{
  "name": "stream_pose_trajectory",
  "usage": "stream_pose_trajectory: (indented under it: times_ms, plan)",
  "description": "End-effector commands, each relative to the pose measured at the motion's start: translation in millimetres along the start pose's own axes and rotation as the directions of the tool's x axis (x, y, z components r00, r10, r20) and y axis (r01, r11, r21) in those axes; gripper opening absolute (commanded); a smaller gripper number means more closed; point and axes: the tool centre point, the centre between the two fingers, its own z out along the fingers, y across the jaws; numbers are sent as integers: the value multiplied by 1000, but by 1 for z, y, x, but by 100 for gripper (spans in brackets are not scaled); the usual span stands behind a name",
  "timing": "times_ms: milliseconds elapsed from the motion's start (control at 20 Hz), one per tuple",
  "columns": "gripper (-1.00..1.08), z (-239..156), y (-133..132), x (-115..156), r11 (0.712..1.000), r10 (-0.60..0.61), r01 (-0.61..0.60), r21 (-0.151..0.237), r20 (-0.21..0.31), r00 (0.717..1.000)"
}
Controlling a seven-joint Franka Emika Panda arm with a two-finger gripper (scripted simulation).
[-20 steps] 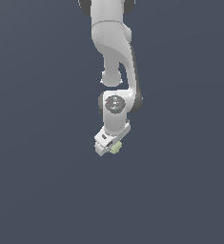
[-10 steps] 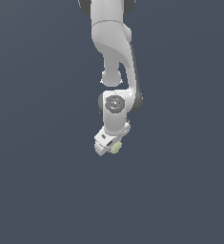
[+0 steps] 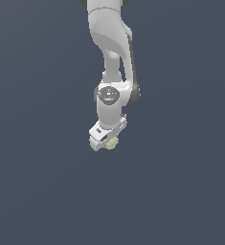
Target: Pick up the object and move it to a goal position.
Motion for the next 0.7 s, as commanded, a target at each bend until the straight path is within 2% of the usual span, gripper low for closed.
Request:
stream_pose_trajectory:
  times_ms: [0,650]
  plan:
    - [-100,-14,4,-11,1000,1,-1,-1,0,1000]
    - [-100,-131,36,-102,1000,0,0,0,-2,1000]
